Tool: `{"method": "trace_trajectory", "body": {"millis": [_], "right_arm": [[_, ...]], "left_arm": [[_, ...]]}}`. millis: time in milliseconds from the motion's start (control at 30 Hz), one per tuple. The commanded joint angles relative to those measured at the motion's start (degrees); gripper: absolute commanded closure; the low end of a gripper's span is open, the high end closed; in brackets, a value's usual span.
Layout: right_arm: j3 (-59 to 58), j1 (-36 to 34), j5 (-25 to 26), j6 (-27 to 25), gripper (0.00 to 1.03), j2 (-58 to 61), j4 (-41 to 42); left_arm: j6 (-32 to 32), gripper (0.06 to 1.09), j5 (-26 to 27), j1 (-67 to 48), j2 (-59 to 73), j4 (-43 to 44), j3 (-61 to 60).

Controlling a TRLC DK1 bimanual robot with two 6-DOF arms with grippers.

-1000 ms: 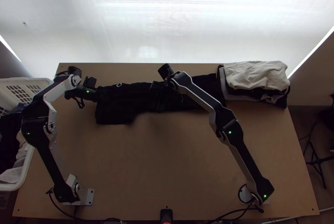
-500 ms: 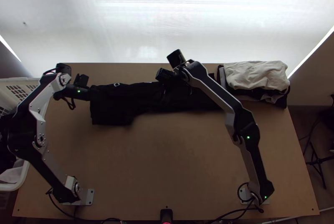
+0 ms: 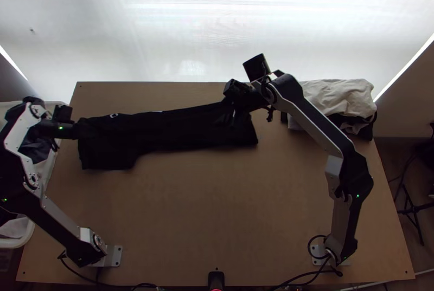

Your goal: Fold the t-shirt

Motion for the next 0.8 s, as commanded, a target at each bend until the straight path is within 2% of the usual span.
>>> {"method": "trace_trajectory", "body": {"millis": [0, 167, 367, 567, 767], "right_arm": [[-2.8, -0.7, 0.3, 0.0, 0.06, -3.9, 0.2], [-3.7, -0.7, 0.4, -0.1, 0.06, -4.5, 0.2], [-7.2, -0.7, 1.0, 0.1, 0.06, -5.3, 2.1], [-9.8, -0.9, 1.4, 0.4, 0.06, -6.0, 3.5], [-13.0, -1.5, 1.6, 0.4, 0.06, -6.8, 5.5]], "left_arm": [[2.3, 1.05, -1.6, 7.9, 2.9, -4.4, 6.7], [-3.7, 1.05, -1.5, 3.2, -2.3, -6.9, 13.3], [-10.6, 1.05, -1.5, -11.5, -4.2, -7.8, 19.2], [-16.4, 1.05, -1.7, -25.1, 0.8, -9.7, 28.0], [-20.8, 1.05, -1.7, -33.1, 8.7, -12.7, 39.3]]}}
